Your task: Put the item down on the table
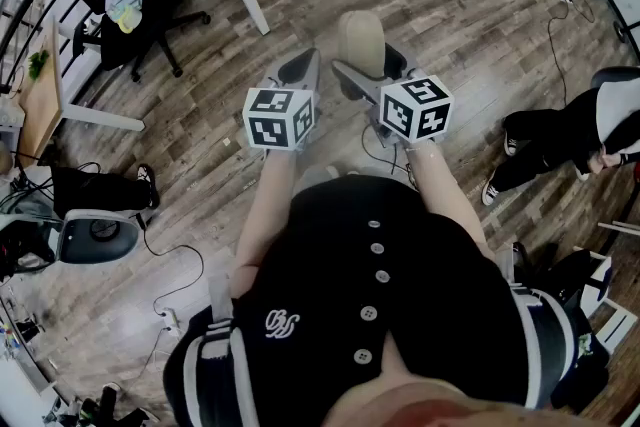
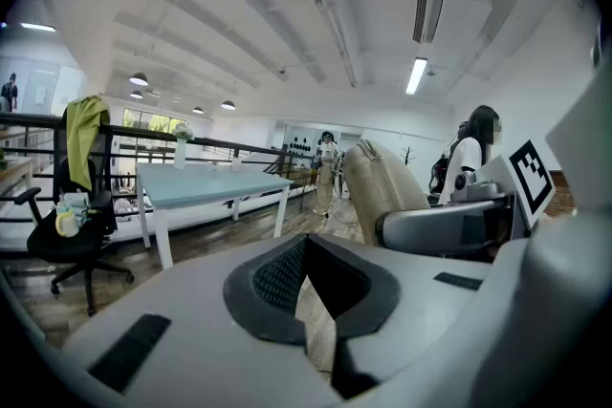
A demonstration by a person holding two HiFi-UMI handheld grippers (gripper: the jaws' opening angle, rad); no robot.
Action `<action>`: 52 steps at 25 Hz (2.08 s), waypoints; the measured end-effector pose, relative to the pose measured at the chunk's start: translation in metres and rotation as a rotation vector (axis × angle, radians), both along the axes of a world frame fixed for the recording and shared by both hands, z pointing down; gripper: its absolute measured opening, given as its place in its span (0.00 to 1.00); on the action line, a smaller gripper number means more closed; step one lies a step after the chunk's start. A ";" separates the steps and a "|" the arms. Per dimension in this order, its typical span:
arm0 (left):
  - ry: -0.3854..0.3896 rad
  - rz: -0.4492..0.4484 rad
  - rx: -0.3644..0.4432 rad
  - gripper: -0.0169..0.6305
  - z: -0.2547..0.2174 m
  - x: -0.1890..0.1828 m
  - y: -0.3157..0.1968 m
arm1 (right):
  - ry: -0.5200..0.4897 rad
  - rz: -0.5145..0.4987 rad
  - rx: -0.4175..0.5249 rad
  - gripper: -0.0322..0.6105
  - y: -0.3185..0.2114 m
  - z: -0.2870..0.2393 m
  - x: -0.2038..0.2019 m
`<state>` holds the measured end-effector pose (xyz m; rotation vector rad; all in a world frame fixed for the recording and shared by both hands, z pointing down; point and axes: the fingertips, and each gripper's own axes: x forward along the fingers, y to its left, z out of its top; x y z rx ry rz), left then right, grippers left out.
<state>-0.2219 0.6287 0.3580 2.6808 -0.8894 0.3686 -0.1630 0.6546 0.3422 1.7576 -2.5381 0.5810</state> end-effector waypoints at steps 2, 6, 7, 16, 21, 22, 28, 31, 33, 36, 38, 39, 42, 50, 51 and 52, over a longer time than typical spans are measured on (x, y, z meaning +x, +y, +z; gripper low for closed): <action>0.005 0.006 -0.003 0.04 0.001 0.003 0.002 | 0.003 -0.001 -0.001 0.70 0.001 0.000 0.000; 0.019 0.012 -0.005 0.04 0.000 0.008 0.004 | 0.010 -0.003 0.001 0.70 0.001 -0.001 0.002; 0.025 0.016 0.000 0.04 -0.001 0.010 0.005 | 0.012 -0.001 0.005 0.70 0.001 -0.002 0.004; 0.011 0.032 0.047 0.04 -0.004 0.028 0.013 | 0.023 0.006 0.004 0.70 0.012 0.002 0.028; -0.001 0.023 0.028 0.04 0.004 0.037 0.019 | 0.007 0.000 -0.022 0.70 0.017 0.013 0.037; -0.002 0.024 0.023 0.04 0.005 0.038 0.019 | 0.002 -0.003 -0.027 0.70 0.018 0.015 0.037; -0.008 0.035 -0.005 0.04 0.017 0.041 0.011 | -0.011 0.017 -0.049 0.70 0.008 0.026 0.041; -0.017 0.044 -0.018 0.04 0.024 0.044 -0.005 | -0.019 0.029 -0.060 0.70 -0.007 0.032 0.044; -0.020 0.048 -0.024 0.04 0.027 0.046 -0.023 | -0.019 0.033 -0.064 0.70 -0.023 0.036 0.047; -0.019 0.043 -0.025 0.04 0.028 0.049 -0.059 | -0.011 0.034 -0.061 0.70 -0.057 0.036 0.051; -0.013 0.041 -0.024 0.04 0.026 0.050 -0.087 | -0.002 0.041 -0.055 0.70 -0.084 0.034 0.054; -0.010 0.042 -0.021 0.04 0.025 0.052 -0.102 | 0.004 0.045 -0.052 0.70 -0.099 0.032 0.056; 0.006 0.048 -0.014 0.04 0.018 0.055 -0.148 | 0.018 0.057 -0.043 0.70 -0.143 0.027 0.060; 0.025 0.099 0.013 0.04 0.003 0.065 -0.247 | 0.039 0.113 -0.007 0.70 -0.239 0.011 0.069; 0.024 0.105 0.013 0.04 0.003 0.065 -0.256 | 0.043 0.122 -0.003 0.70 -0.247 0.010 0.071; 0.023 0.111 0.013 0.04 0.003 0.064 -0.265 | 0.047 0.131 0.000 0.69 -0.255 0.009 0.072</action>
